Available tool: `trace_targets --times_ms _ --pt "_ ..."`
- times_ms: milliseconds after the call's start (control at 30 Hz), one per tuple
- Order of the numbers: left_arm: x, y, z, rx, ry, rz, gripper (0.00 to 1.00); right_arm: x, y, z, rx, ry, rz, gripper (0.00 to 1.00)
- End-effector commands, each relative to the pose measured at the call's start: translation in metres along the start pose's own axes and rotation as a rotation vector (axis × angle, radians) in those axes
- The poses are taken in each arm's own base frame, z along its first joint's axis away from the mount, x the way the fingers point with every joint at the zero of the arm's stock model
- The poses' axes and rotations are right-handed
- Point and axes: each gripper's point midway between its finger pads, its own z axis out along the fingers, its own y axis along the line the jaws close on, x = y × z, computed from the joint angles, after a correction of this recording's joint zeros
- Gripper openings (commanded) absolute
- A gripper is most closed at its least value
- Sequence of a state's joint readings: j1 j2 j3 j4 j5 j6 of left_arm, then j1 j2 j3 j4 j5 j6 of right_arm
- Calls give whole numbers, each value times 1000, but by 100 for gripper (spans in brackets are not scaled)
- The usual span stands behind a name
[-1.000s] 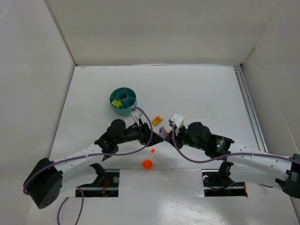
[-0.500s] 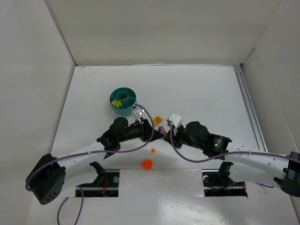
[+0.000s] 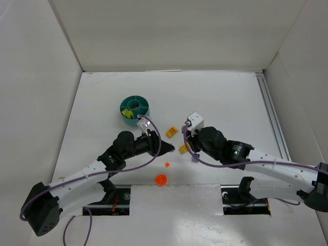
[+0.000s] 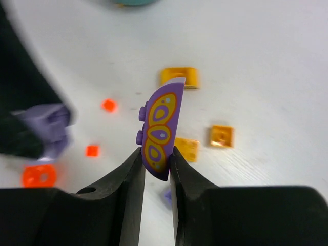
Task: Sort the legos into containers by color
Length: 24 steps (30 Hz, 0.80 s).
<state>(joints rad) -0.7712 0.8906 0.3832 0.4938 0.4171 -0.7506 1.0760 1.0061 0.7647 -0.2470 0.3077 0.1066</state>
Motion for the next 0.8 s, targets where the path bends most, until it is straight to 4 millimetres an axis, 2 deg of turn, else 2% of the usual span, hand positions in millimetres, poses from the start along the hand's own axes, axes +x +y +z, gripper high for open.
trace_targets --times_ms 0,167,233,267,300,367,400,433,500,567,667,767 --pt "13 13 -13 -77 22 -31 0 -6 -55 -15 308 47 8 0" --pt "14 16 -33 -137 11 -42 0 -24 -70 -10 339 32 -17 0" --pt "-1 28 -38 -244 -62 -64 0 -35 -64 -6 299 -7 -38 0" --pt "-16 25 -40 -275 -104 -59 0 -37 -64 -4 299 -5 -50 0" --pt "-21 32 -44 -336 -121 -62 0 -39 -62 -3 286 -14 -55 0" --pt "-48 45 -49 -451 -228 -41 0 -42 -61 -2 286 -16 -54 0" --pt "-66 46 -49 -497 -272 -39 0 -42 -61 -2 286 -15 -63 0" --pt "-85 59 -56 -583 -338 -22 0 -42 -65 -2 294 -14 -59 0" --pt "-116 65 -57 -657 -388 28 0 -42 -65 -2 294 -12 -68 0" --pt "-147 73 -61 -683 -441 53 0 -34 -69 1 291 5 -73 0" --pt "-183 71 -54 -654 -458 107 0 -25 -74 10 270 34 -66 0" --pt "-201 80 -46 -682 -458 134 0 -28 -85 14 259 20 -75 0"
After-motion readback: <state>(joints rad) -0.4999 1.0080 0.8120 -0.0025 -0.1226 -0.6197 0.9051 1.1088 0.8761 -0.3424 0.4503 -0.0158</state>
